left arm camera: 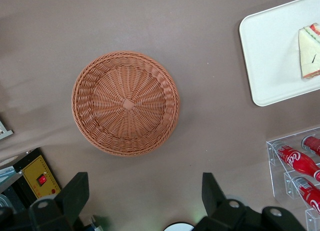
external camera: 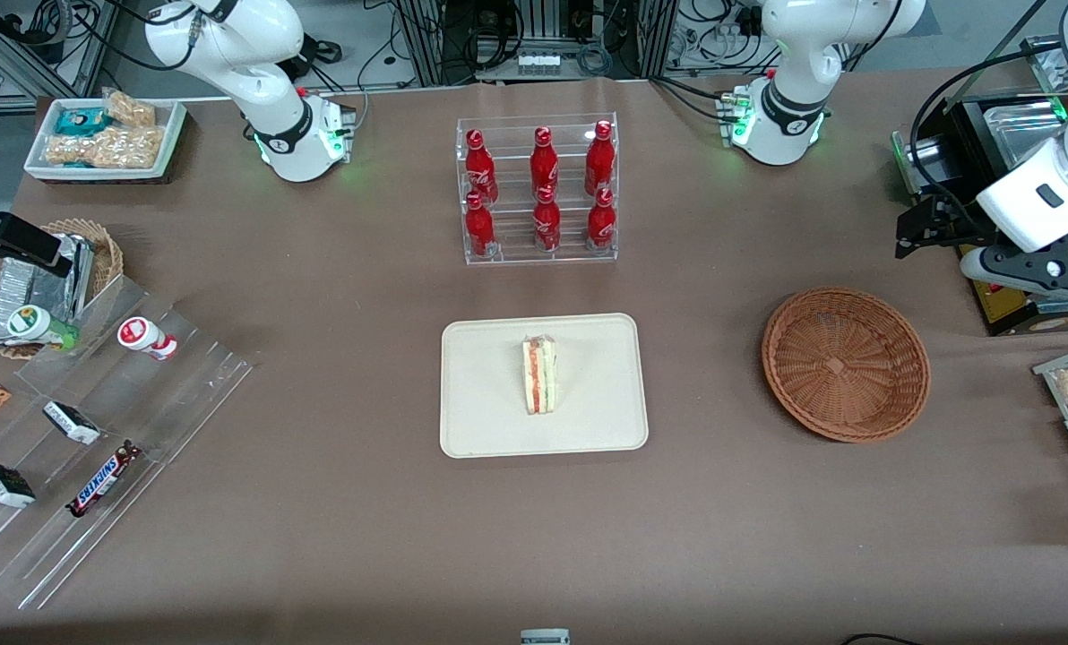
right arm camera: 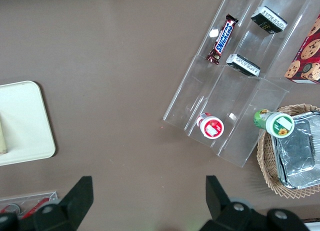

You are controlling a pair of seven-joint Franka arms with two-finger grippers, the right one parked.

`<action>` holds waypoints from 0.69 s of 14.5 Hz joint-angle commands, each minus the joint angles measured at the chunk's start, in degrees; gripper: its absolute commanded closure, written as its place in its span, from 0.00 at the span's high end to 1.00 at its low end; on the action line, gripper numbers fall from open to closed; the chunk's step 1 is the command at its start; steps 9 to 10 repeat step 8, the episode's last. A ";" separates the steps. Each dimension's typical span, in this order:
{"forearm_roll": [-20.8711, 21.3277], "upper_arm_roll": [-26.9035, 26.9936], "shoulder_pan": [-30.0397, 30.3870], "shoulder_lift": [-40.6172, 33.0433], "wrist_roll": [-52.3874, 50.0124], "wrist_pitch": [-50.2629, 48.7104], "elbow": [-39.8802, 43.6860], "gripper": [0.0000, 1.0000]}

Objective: Place sandwich from basket to tray

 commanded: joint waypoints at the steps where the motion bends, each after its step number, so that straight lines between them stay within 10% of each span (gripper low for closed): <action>1: 0.23 -0.40 0.25 -0.71 0.71 -1.01 0.00 1.00; 10: 0.32 -0.67 -0.11 -0.71 0.88 -1.10 -0.09 1.00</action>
